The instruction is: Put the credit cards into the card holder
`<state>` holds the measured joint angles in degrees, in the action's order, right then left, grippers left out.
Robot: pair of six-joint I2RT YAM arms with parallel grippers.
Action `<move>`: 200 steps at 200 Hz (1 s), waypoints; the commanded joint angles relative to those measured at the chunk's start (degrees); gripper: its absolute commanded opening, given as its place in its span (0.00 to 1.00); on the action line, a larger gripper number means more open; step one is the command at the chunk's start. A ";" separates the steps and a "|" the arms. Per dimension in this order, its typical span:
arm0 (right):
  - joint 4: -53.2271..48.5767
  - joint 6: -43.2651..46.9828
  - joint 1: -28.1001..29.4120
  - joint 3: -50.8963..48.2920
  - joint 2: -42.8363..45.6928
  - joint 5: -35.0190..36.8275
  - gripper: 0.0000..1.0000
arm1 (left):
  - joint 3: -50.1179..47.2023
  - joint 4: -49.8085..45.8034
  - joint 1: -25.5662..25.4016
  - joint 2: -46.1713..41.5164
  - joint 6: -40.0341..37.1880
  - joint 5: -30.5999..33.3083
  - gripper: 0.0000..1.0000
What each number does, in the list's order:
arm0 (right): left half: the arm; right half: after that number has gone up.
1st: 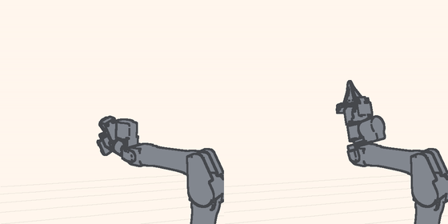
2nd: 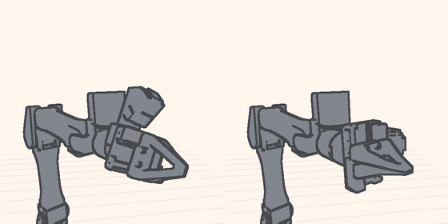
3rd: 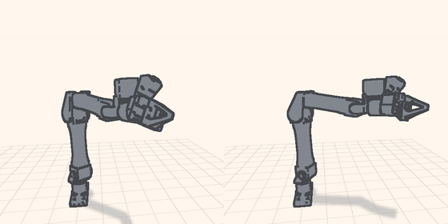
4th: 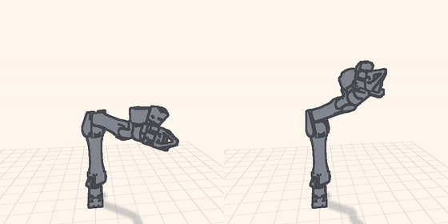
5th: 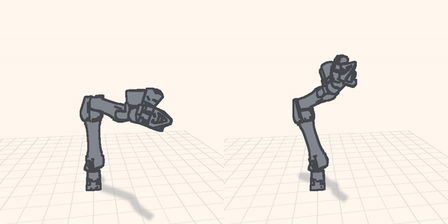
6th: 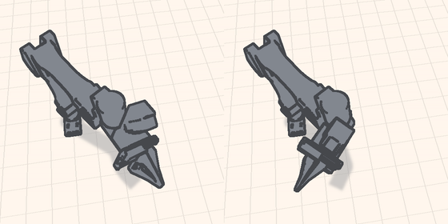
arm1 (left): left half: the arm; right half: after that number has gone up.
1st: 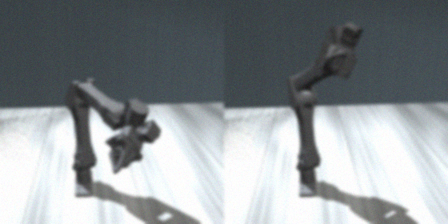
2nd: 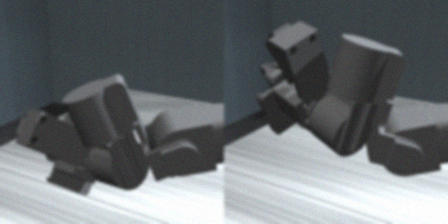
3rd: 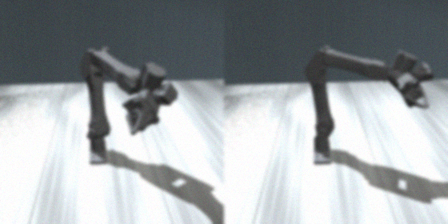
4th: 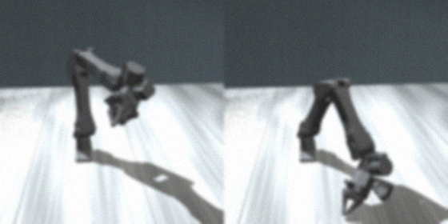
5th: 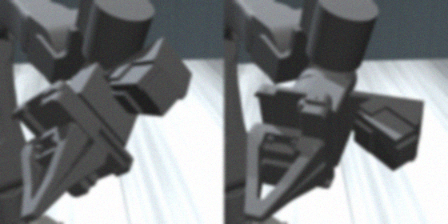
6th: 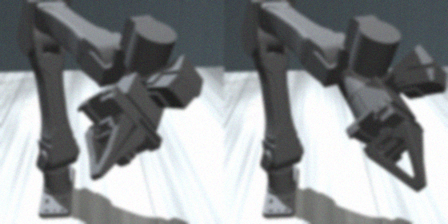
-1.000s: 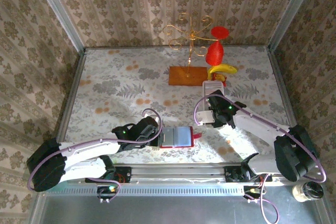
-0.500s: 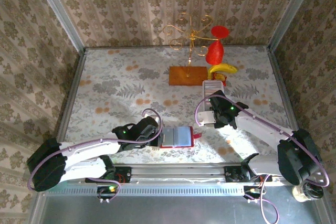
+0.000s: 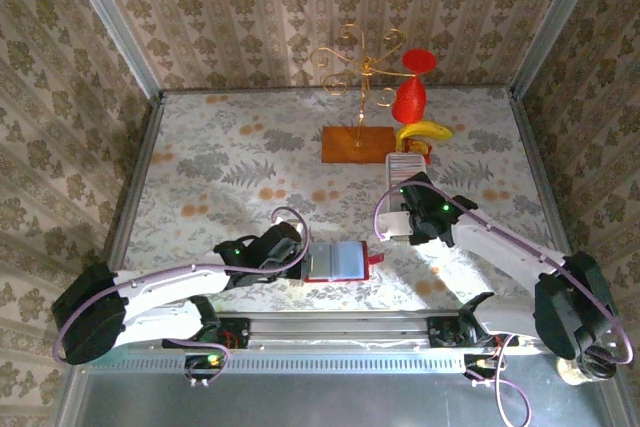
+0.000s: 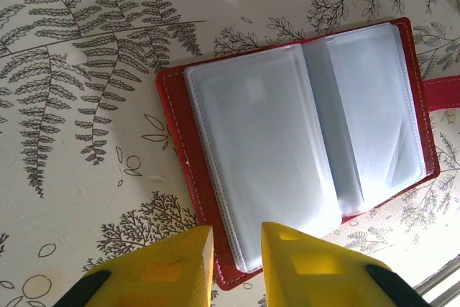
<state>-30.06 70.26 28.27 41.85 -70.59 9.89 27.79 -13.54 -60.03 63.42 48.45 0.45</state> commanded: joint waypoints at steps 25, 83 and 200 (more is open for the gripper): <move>-3.81 -1.51 -0.15 2.27 3.49 0.09 0.08 | 1.65 -0.85 -0.35 0.39 0.60 0.08 0.23; -11.60 -6.46 0.94 4.94 5.84 -4.19 0.00 | 1.97 -1.17 -0.36 0.39 0.42 -0.01 0.22; -17.48 -60.97 1.83 14.32 9.34 -21.70 0.00 | 3.15 -2.94 -0.21 -2.15 0.13 0.43 0.21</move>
<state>-46.57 32.03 29.82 54.65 -61.45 -8.32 28.91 -14.81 -60.03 62.48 48.42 0.45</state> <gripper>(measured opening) 0.044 0.216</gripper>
